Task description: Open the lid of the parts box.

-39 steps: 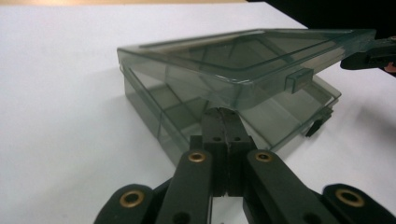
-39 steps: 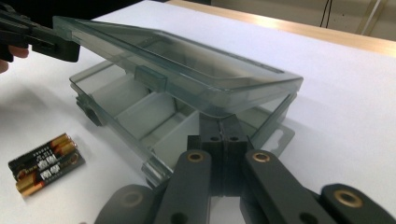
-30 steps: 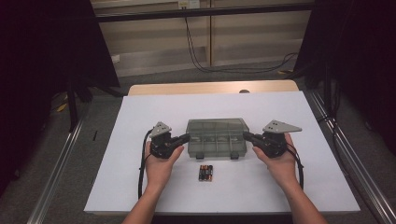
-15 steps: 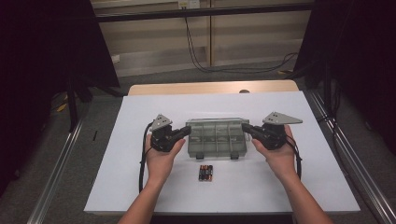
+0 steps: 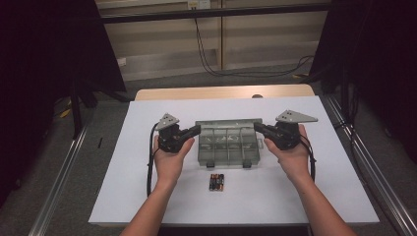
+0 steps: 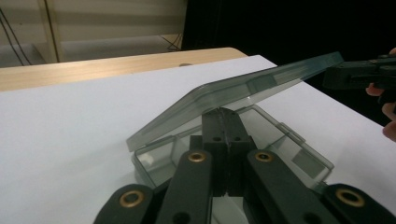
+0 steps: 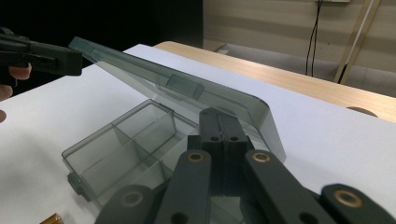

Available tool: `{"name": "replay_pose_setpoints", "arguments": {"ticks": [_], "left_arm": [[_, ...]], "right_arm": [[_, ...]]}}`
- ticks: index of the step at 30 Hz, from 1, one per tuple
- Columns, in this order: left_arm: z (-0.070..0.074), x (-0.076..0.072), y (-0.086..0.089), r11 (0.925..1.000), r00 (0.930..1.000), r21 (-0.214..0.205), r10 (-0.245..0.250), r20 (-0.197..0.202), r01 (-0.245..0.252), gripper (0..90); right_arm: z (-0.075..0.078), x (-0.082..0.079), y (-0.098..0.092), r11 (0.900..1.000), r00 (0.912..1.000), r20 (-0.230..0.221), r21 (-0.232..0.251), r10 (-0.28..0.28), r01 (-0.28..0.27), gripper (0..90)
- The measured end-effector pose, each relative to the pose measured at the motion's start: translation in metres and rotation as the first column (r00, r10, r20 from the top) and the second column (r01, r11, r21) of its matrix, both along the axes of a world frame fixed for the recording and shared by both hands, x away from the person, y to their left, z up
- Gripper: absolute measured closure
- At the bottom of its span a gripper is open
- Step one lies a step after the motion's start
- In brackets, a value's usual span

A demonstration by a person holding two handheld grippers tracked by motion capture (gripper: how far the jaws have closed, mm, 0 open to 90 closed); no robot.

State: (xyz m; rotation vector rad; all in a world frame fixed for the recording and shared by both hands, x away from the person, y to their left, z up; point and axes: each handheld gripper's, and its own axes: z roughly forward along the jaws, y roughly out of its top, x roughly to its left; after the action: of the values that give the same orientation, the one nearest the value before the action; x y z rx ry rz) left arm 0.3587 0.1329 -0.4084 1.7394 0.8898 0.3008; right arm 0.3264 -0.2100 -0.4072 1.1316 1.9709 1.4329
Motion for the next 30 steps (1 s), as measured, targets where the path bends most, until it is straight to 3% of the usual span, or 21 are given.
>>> {"name": "replay_pose_setpoints", "arguments": {"ticks": [5, 8, 10, 11, 14, 15, 16, 17, 18, 19, 21, 26, 27, 30], "left_arm": [[0.0, 0.006, 0.007, 1.0, 0.9997, -0.005, 0.003, 0.024, -0.003, 89.7], [-0.002, 0.009, 0.013, 0.9996, 0.9993, -0.026, 0.013, 0.035, -0.012, 77.9], [-0.002, 0.01, 0.014, 0.9994, 0.9991, -0.03, 0.018, 0.038, -0.017, 72.9], [-0.003, 0.011, 0.014, 0.9983, 0.9989, -0.053, 0.028, 0.036, -0.026, 72.9], [-0.005, 0.017, 0.016, 0.9986, 0.9988, -0.036, 0.04, 0.029, -0.039, 51.0], [-0.006, 0.019, 0.015, 0.9987, 0.9991, -0.035, 0.038, 0.021, -0.037, 37.3], [-0.007, 0.021, 0.014, 0.9986, 0.9993, -0.039, 0.036, 0.012, -0.035, 37.3], [-0.009, 0.023, 0.014, 0.9988, 0.9997, -0.042, 0.026, -0.001, -0.026, 27.4], [-0.012, 0.026, 0.013, 0.9966, 0.9999, -0.083, 0.001, -0.017, -0.002, 27.4], [-0.014, 0.029, 0.012, 0.9952, 0.9995, -0.097, -0.012, -0.031, 0.009, 23.1], [-0.018, 0.034, 0.008, 0.9984, 0.9997, -0.056, 0.004, -0.023, -0.006, 14.3], [-0.021, 0.041, 0.004, 0.9991, 0.9992, -0.027, 0.031, -0.027, -0.032, 12.2], [-0.021, 0.043, 0.0, 0.9979, 0.998, 0.023, 0.061, -0.019, -0.061, 14.9], [-0.02, 0.045, -0.002, 0.9957, 0.9965, 0.042, 0.083, -0.01, -0.082, 22.9]], "right_arm": [[0.003, 0.008, 0.0, 0.9998, 0.9999, -0.003, 0.016, -0.013, 0.013, 90.0], [0.005, 0.013, 0.001, 0.9995, 0.9998, -0.006, 0.024, -0.019, 0.019, 90.0], [0.006, 0.015, 0.001, 0.9994, 0.9996, -0.007, 0.024, -0.026, 0.026, 90.0], [0.006, 0.016, 0.001, 0.9996, 0.9997, -0.006, 0.016, -0.023, 0.023, 90.0], [0.008, 0.02, 0.001, 0.9996, 0.9996, -0.001, 0.004, -0.029, 0.029, 90.0], [0.008, 0.021, 0.001, 0.9996, 0.9996, -0.006, 0.005, -0.029, 0.029, 90.0], [0.009, 0.022, 0.001, 0.9994, 0.9994, -0.003, 0.007, -0.034, 0.034, 90.0], [0.01, 0.025, 0.0, 0.9994, 0.9994, -0.004, 0.008, -0.034, 0.034, 90.0], [0.01, 0.025, 0.0, 0.9994, 0.9994, -0.004, 0.008, -0.034, 0.034, 90.0], [0.01, 0.027, 0.001, 0.9991, 0.9993, -0.007, 0.017, -0.038, 0.038, 90.0], [0.01, 0.03, 0.002, 0.9992, 0.9992, -0.011, 0.014, -0.038, 0.038, 90.0], [0.012, 0.035, 0.004, 0.9986, 0.9986, -0.007, 0.004, -0.052, 0.052, 90.0], [0.012, 0.035, 0.004, 0.9987, 0.9987, -0.007, 0.001, -0.051, 0.051, 90.0], [0.013, 0.038, 0.005, 0.9982, 0.9982, -0.001, -0.001, -0.061, 0.061, 90.0]]}}
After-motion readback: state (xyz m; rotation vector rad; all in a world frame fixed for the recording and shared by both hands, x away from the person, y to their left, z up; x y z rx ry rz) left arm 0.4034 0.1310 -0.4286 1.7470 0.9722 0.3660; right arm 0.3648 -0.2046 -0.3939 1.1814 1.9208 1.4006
